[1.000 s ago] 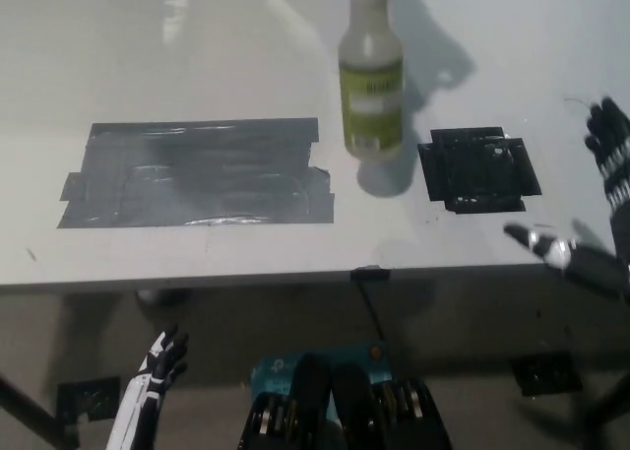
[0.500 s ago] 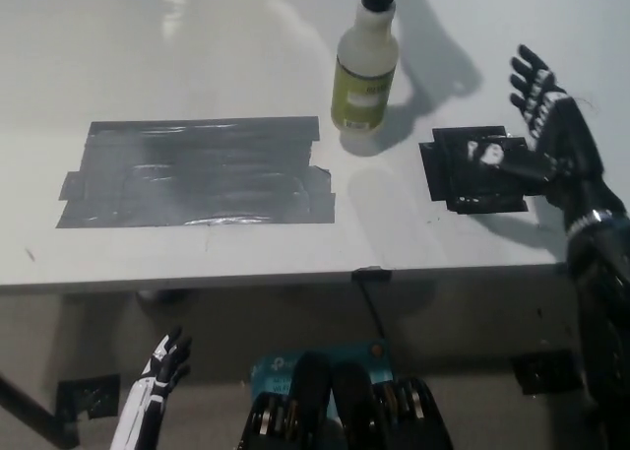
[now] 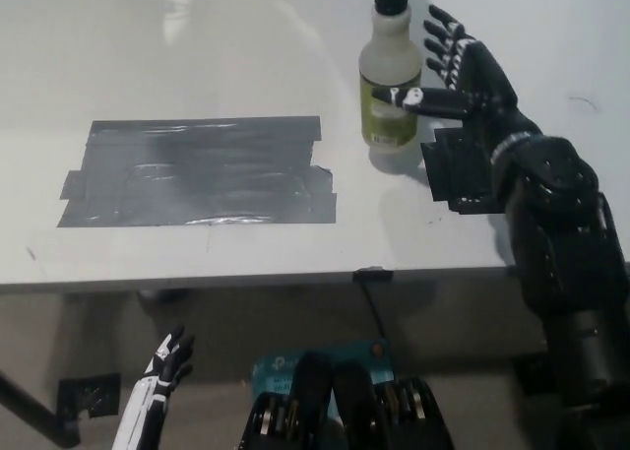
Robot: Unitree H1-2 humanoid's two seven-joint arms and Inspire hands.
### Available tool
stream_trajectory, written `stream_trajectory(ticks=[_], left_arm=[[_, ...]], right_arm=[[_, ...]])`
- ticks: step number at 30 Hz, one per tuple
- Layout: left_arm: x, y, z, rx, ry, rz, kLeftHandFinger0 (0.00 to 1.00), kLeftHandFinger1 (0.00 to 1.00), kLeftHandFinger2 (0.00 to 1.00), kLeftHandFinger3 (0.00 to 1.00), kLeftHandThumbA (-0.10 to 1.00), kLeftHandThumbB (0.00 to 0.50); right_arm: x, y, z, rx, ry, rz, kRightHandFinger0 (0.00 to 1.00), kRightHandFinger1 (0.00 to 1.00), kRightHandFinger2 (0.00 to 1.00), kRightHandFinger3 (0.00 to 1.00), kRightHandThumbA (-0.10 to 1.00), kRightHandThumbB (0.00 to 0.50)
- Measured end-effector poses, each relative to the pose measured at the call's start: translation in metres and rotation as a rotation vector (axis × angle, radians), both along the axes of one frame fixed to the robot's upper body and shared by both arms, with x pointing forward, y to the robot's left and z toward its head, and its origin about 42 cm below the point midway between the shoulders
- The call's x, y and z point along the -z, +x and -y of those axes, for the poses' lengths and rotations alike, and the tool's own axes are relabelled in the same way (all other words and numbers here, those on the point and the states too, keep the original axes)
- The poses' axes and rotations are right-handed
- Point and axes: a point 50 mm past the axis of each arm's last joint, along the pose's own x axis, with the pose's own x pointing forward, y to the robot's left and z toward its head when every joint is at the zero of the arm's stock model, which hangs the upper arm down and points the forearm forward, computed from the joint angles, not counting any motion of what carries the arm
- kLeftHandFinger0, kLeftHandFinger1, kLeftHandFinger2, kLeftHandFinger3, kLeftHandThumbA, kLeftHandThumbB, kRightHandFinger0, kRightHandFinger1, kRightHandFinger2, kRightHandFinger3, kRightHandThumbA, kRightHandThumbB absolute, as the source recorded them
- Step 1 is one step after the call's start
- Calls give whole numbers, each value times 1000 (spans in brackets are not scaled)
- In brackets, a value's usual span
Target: A person hands a spray bottle to the robot which it grabs with its right hand and places on the black spot infront of it on the table
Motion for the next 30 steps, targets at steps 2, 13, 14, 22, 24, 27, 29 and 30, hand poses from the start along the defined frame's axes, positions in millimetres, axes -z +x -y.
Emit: stream_trajectory(ticks=[2, 13, 14, 22, 24, 27, 29, 30], left_arm=[[-1, 1, 0, 1, -1, 2, 1000, 1000, 1000, 1000, 1000, 81], [-6, 7, 1, 8, -3, 16, 1000, 1000, 1000, 1000, 1000, 80], [-7, 8, 1, 8, -3, 17, 1000, 1000, 1000, 1000, 1000, 81], [-9, 10, 2, 15, -4, 22, 1000, 1000, 1000, 1000, 1000, 107], [-10, 10, 2, 18, -4, 23, 1000, 1000, 1000, 1000, 1000, 100], [-11, 12, 2, 20, -3, 27, 1000, 1000, 1000, 1000, 1000, 110], [-11, 12, 2, 20, -3, 28, 1000, 1000, 1000, 1000, 1000, 112], [-11, 12, 2, 21, -3, 28, 1000, 1000, 1000, 1000, 1000, 124]], right_arm=[[-6, 4, -5, -8, -6, 2, 1000, 1000, 1000, 1000, 1000, 452], [-20, 17, -25, -33, -57, 0, 1000, 1000, 1000, 1000, 1000, 433], [-18, 18, -26, -32, -62, -8, 1000, 1000, 1000, 1000, 1000, 434], [-9, 19, -32, -35, -86, -37, 1000, 1000, 1000, 1000, 1000, 499], [-8, 19, -33, -37, -93, -39, 1000, 1000, 1000, 1000, 1000, 500], [-6, 19, -35, -42, -93, -42, 1000, 1000, 1000, 1000, 1000, 473], [-3, 18, -36, -46, -90, -48, 1000, 1000, 1000, 1000, 1000, 473], [-2, 17, -36, -47, -89, -50, 1000, 1000, 1000, 1000, 1000, 472]])
